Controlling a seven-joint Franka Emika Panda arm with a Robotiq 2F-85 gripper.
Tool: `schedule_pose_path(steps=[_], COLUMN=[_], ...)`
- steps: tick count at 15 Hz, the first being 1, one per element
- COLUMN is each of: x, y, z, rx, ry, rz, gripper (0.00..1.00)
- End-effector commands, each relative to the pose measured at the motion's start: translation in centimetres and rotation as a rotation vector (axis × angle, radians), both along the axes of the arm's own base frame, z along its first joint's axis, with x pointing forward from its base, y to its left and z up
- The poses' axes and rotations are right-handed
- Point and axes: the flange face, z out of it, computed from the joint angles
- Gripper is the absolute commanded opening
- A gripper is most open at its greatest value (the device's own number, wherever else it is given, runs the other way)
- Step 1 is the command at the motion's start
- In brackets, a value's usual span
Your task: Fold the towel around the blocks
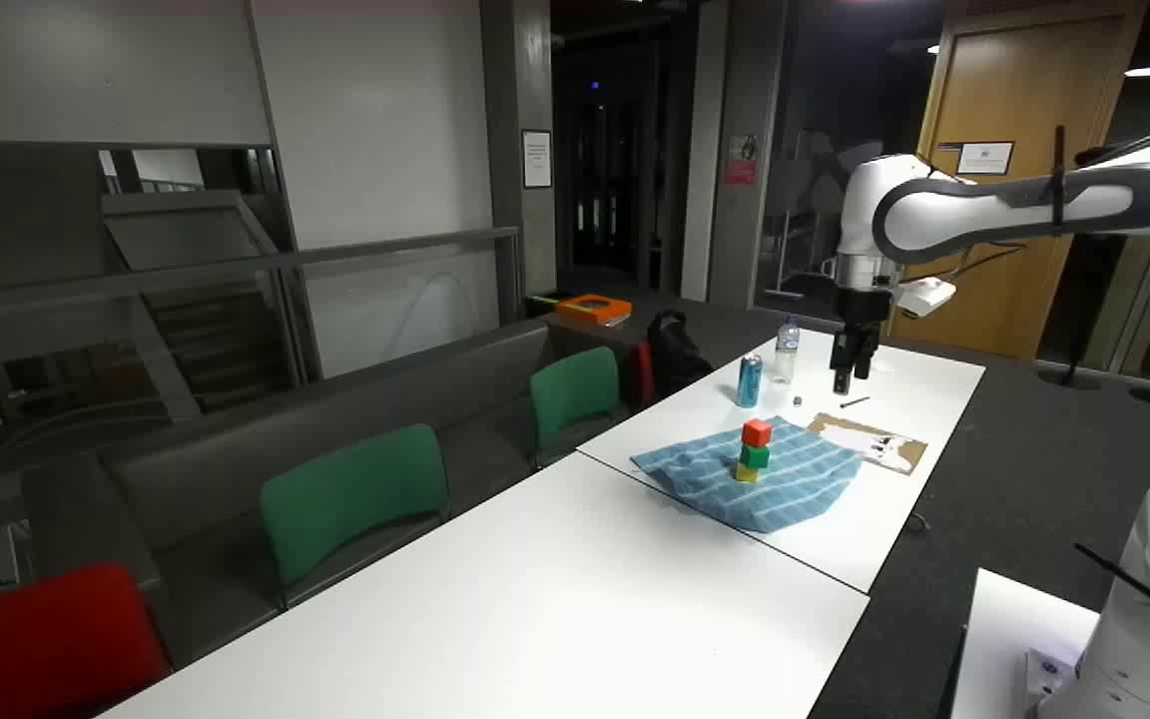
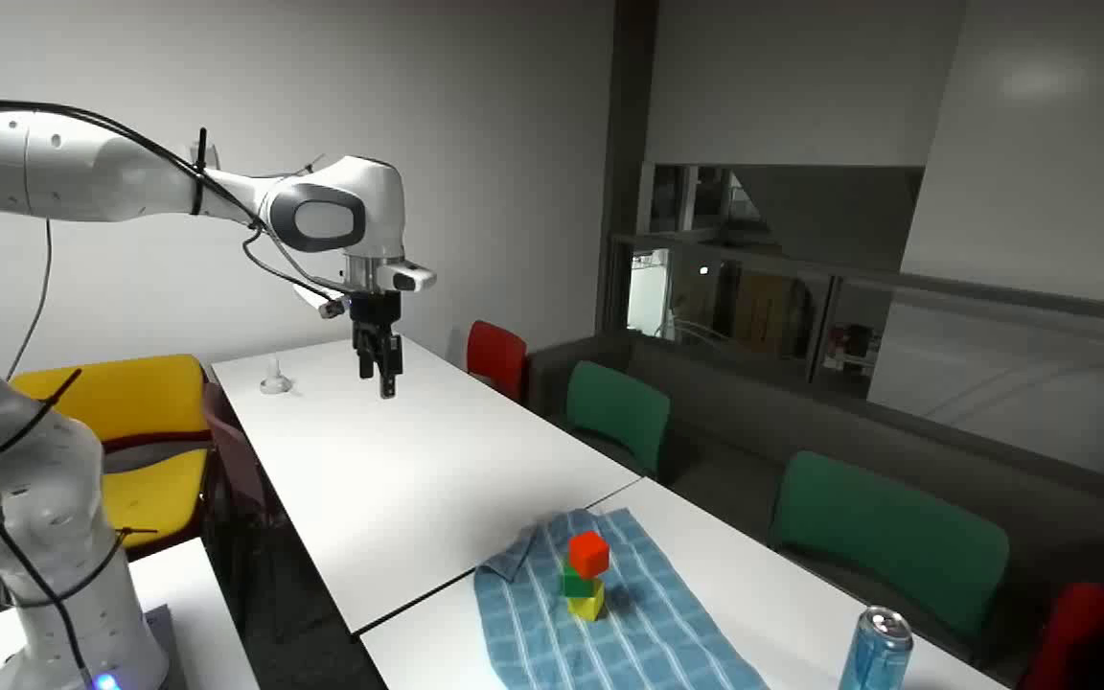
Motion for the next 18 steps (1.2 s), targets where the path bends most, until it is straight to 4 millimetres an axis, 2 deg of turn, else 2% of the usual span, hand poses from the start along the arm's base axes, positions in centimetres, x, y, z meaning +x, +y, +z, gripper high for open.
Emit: schedule_pose_path(steps=[1, 5, 8, 11, 14, 18], x=[0.0, 1.2, 3.2, 6.1, 8.7, 10.2], y=[0.0, 0.0, -0.4, -1.2, -2.5, -3.3], z=[0.0, -0.6, -2.0, -4.3, -8.0, -12.1], rx=[0.000, 0.013, 0.031, 0.047, 0.078, 0.155], ry=[0.000, -0.010, -0.045, -0.089, -0.090, -0.071], rz=[0.000, 0.018, 0.021, 0.040, 0.066, 0.095], gripper=[1.00, 1.00, 1.00, 1.00, 1.00, 1.00])
